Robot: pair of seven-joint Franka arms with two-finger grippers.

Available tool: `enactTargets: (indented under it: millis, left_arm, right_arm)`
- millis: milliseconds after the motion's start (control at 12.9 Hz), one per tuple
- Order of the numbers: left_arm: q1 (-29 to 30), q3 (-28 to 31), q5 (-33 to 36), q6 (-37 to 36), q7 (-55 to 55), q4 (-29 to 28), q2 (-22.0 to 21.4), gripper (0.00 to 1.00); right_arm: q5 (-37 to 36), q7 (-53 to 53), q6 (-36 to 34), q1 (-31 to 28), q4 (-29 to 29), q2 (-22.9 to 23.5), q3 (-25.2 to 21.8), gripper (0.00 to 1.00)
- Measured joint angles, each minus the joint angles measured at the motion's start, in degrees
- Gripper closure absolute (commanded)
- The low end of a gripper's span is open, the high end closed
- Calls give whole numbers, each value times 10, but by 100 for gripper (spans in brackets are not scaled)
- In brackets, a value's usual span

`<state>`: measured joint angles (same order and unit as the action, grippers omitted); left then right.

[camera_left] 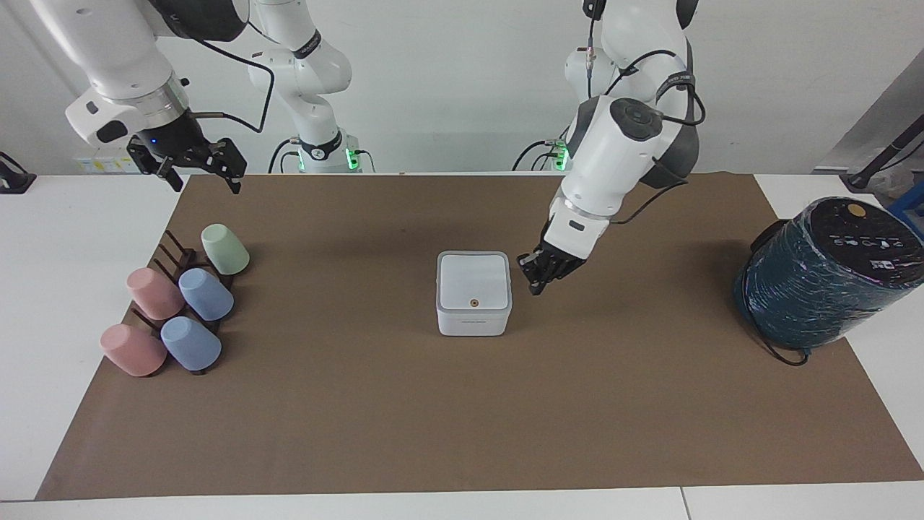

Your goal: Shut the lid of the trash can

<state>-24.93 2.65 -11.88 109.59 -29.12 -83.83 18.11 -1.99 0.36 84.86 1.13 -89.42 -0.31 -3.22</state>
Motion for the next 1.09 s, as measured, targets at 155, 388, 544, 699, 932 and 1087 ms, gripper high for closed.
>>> enactTargets:
  millis: [155, 388, 544, 699, 932, 1087]
  left_arm:
    - [38, 2, 6, -86, 95, 29, 0, 96]
    - [88, 4, 63, -154, 238, 43, -3, 95]
    - [108, 4, 85, -175, 306, 48, -24, 91]
    - [117, 3, 94, -207, 340, 48, -56, 86]
    - [119, 3, 116, -256, 354, 39, -96, 83]
    - [120, 3, 126, -266, 369, 9, -127, 61]
  right_arm:
    - [0, 0, 0, 0, 0, 0, 0, 0]
    - [0, 0, 0, 0, 0, 0, 0, 0]
    - [0, 0, 0, 0, 0, 0, 0, 0]
    - [0, 0, 0, 0, 0, 0, 0, 0]
    - [0, 0, 0, 0, 0, 0, 0, 0]
    - [0, 0, 0, 0, 0, 0, 0, 0]
